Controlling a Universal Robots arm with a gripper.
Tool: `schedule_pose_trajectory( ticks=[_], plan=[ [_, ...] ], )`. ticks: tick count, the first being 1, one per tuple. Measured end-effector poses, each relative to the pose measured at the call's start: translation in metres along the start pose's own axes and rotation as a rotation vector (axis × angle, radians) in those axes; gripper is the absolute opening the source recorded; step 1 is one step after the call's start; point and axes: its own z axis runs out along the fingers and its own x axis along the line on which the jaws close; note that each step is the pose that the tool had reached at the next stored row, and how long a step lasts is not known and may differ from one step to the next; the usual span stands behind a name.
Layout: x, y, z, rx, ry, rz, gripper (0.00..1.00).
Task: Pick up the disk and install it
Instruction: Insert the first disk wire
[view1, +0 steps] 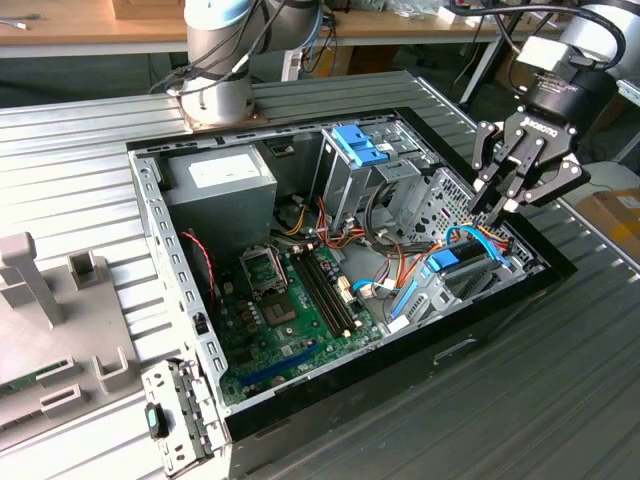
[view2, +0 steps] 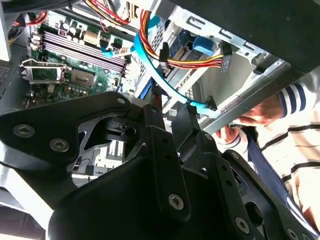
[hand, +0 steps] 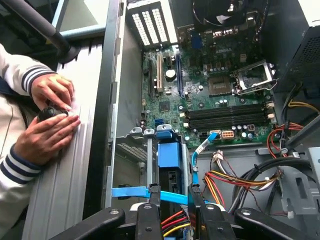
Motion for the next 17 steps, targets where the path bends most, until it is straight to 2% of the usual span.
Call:
schedule_pose_trajectory(
  ticks=[2,3,4,6,7,8,9,10,11,13,15,16,17],
  plan=[
    [0.0001,0.0013,0.0006,0.0182,-0.0236,-0.005,0.36],
    [0.0001,0.0019,0.0009,0.0286,-0.0394,-0.009,0.36],
    [0.0002,0.0023,0.0012,0.0357,-0.0509,-0.012,0.36],
    [0.0003,0.0048,0.0021,0.0627,-0.1152,-0.032,0.36],
    [0.0004,0.0060,0.0027,0.0710,-0.1403,-0.041,0.36],
    [0.0006,0.0079,0.0036,0.0878,-0.1703,-0.049,0.36],
    [0.0007,0.0091,0.0042,0.1000,-0.1894,-0.054,0.36],
    [0.0008,0.0110,0.0052,0.1248,-0.2193,-0.061,0.36],
    [0.0010,0.0124,0.0059,0.1425,-0.2376,-0.065,0.36],
    [0.0012,0.0150,0.0070,0.1718,-0.2667,-0.071,0.36],
    [0.0015,0.0167,0.0079,0.1913,-0.2836,-0.075,0.36],
    [0.0020,0.0191,0.0090,0.2149,-0.3022,-0.078,0.36],
    [0.0024,0.0211,0.0100,0.2338,-0.3169,-0.080,0.36]
  ],
)
